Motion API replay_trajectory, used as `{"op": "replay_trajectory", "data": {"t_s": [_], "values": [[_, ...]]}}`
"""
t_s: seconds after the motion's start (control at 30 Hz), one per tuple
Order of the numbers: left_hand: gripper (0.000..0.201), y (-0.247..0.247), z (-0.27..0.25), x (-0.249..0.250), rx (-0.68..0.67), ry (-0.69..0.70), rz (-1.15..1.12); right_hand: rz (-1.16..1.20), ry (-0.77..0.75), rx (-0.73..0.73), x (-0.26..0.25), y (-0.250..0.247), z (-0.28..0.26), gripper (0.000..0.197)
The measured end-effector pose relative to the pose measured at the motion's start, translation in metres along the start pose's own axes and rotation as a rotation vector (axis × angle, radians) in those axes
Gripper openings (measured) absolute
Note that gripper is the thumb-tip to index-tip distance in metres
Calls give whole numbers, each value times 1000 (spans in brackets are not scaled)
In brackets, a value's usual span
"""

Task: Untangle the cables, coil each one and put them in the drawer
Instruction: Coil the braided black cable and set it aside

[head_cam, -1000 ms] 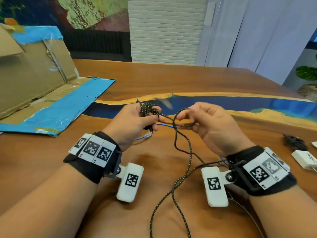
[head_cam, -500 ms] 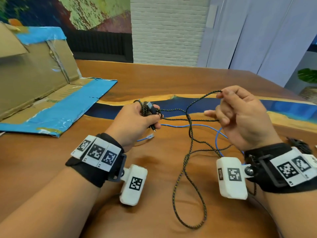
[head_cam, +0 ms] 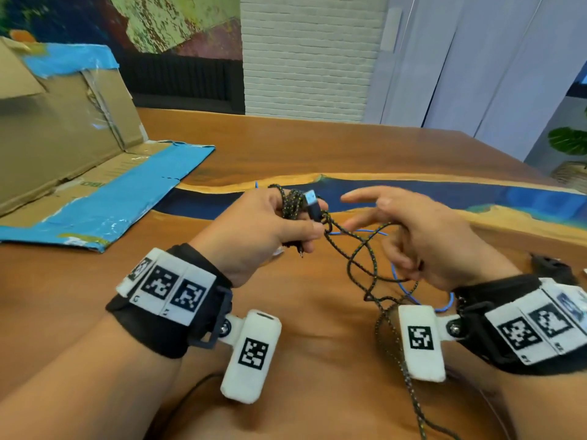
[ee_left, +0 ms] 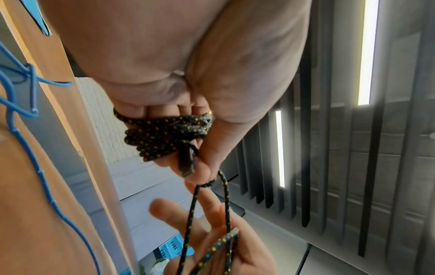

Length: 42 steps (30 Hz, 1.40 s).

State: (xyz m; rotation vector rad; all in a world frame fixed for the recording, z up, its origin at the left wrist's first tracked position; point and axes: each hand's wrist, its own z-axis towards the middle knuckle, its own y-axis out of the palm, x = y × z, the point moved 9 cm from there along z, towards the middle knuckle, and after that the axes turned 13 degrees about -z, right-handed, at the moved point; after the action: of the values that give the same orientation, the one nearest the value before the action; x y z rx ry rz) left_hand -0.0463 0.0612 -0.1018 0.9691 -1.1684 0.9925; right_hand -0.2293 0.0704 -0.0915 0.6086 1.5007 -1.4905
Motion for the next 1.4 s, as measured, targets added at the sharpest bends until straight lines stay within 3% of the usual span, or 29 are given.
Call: {"op": "replay_trajectory", "data": {"t_s": [0.1,0.23,0.3,0.47,0.57,0.63,0.73,0.8,0.87,0.93,1.0,1.1,1.13,1.2,1.3,1.4], "values": [[23,-1,2,1,18,20,-56,-17,32,-148,1,26,0,22],[21,-1,2,-3,27,6,-86,-32,33,-180,4,42,2,17],[21,-2,3,-3,15,3,-110,-49,23,-95,1,39,3,8],[19,4,1,0,2,-16,-110,-328,-54,222,-7,3,7,16],[25,-10,2,8,85,25,-154,-461,-31,397,0,-24,5,17],[17,-25,3,14,157,57,-229,-444,-10,455,4,-43,2,16],[15,-31,4,15,184,68,-258,-429,37,398,11,-56,2,16],[17,-27,5,11,160,77,-199,-474,42,335,9,-46,2,30],[18,-22,5,7,138,82,-134,-497,-14,317,-5,-31,-1,36],[18,-16,4,7,119,97,-96,-387,-86,294,-19,-15,-4,29],[17,-11,2,8,99,114,-89,-203,-89,132,-23,13,-5,26],[17,-8,3,8,92,123,-81,-2,-66,-74,-20,52,-5,37],[17,-8,3,8,87,126,-65,38,-81,-49,-19,53,-3,31],[18,-8,2,8,80,121,-26,2,-123,134,-18,34,2,10],[19,-7,3,3,48,56,27,-213,-213,405,-21,-2,2,13],[8,-6,4,-2,1,-12,91,-323,-233,478,-21,-15,0,16]]}}
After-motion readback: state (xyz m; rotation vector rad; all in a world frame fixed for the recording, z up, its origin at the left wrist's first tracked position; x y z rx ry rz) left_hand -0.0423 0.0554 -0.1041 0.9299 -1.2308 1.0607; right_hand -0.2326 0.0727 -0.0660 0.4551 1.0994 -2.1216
